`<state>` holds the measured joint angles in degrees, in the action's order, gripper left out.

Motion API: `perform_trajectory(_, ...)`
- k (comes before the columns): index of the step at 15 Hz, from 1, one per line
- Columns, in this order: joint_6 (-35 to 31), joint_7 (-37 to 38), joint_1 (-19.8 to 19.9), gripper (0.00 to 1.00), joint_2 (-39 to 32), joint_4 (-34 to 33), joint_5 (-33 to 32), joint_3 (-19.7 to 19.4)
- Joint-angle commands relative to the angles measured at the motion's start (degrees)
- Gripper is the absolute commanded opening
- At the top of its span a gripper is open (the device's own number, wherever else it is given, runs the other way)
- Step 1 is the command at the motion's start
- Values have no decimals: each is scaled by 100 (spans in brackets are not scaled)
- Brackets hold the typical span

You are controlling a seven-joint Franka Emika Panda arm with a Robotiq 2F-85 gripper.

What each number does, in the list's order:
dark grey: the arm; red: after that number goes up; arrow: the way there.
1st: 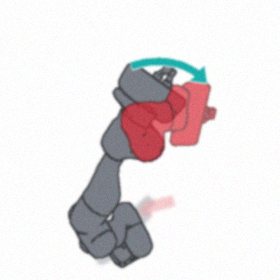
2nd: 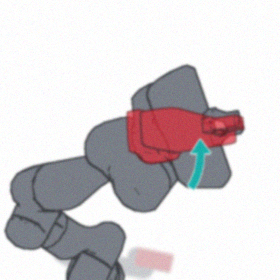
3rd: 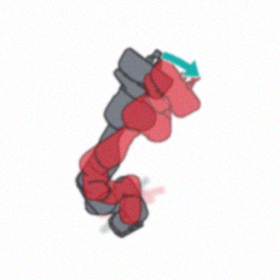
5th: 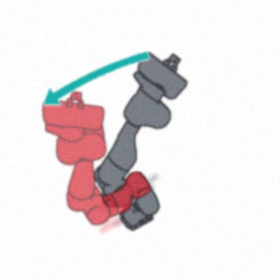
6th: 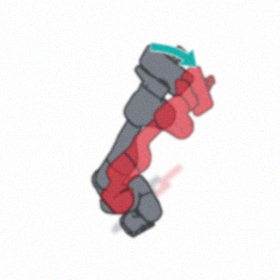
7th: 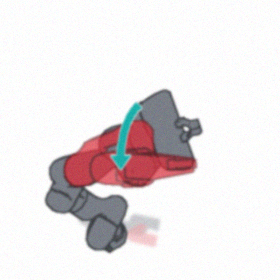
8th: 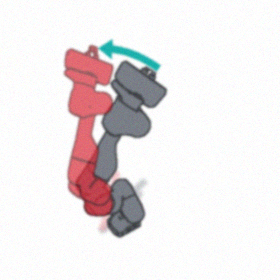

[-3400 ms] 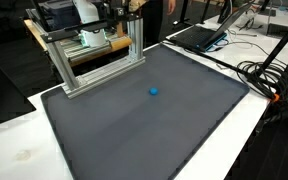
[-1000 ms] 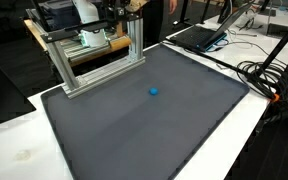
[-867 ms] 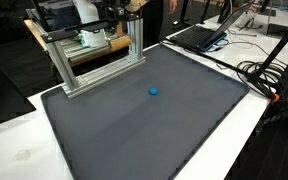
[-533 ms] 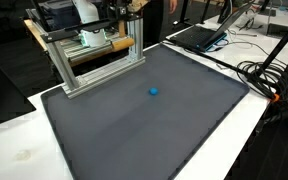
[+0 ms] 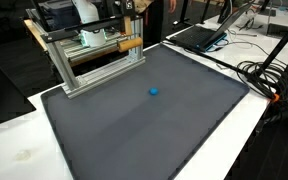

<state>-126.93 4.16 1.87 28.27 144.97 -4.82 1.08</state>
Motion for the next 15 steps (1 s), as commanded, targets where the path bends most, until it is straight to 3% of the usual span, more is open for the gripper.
perform_trajectory(1, -101, 72, 54, 22, -846, -856, -75, 30)
perform_trajectory(11, -319, 436, -30, 22, -2896, -2557, -273, -10)
perform_trajectory(12, -294, 226, -49, 47, -2588, -2226, -134, -44)
perform_trajectory(15, -337, 300, -62, 47, -2928, -2439, -160, -56)
